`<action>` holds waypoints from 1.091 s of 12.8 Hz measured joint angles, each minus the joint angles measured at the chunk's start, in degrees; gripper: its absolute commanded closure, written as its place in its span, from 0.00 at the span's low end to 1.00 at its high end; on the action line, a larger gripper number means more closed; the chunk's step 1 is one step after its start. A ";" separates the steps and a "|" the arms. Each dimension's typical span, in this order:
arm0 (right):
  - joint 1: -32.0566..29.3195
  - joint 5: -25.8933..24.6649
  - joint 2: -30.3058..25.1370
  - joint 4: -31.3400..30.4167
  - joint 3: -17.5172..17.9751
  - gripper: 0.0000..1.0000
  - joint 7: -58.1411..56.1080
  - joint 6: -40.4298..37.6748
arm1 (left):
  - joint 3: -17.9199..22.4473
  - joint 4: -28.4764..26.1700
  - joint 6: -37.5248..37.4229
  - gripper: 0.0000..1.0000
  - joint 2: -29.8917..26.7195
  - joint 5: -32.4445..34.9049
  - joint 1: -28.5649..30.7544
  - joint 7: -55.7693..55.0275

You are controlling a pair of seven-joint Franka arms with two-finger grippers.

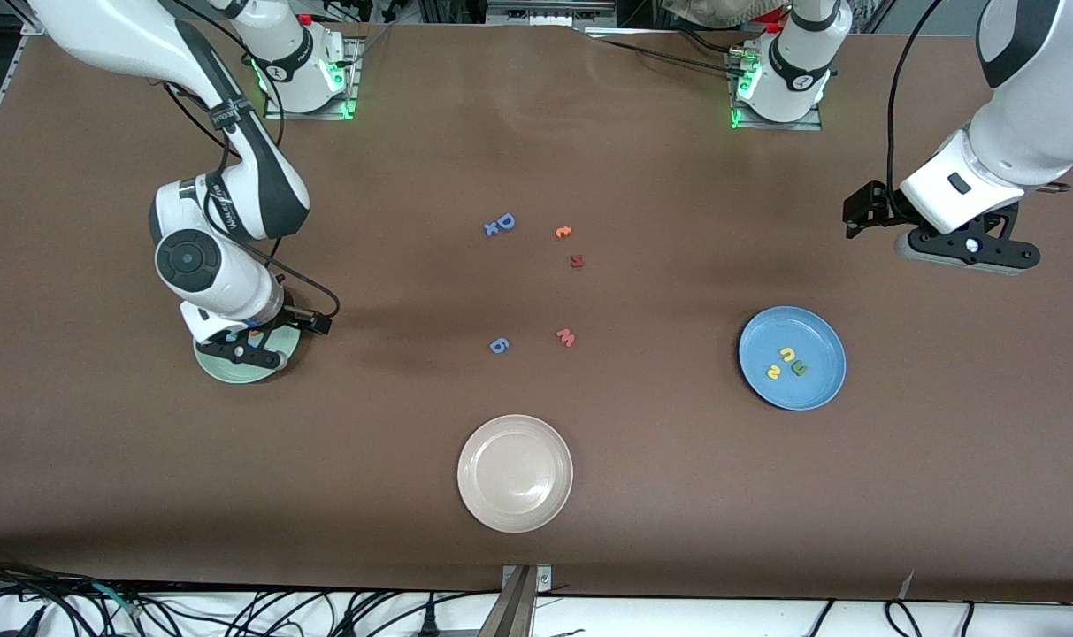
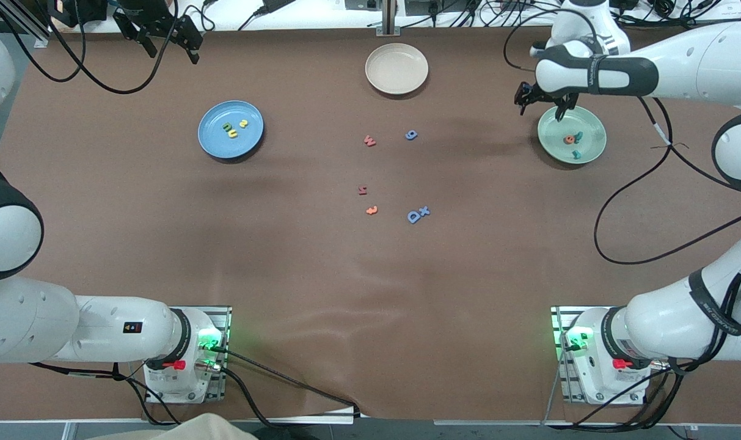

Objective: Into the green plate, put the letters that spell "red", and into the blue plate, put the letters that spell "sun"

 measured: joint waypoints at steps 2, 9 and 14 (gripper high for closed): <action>0.39 2.15 -0.15 4.32 -1.55 0.00 -1.10 -4.60 | 0.06 0.01 -0.50 0.00 0.00 0.00 0.00 0.00; 2.44 6.22 -5.20 11.00 -10.02 0.00 -16.64 -17.42 | 0.07 0.01 -0.65 0.00 0.00 0.00 -0.05 0.00; 2.41 10.11 -12.05 15.88 -14.53 0.00 -25.16 -34.15 | 0.07 0.01 -0.69 0.00 0.01 0.00 -0.27 0.00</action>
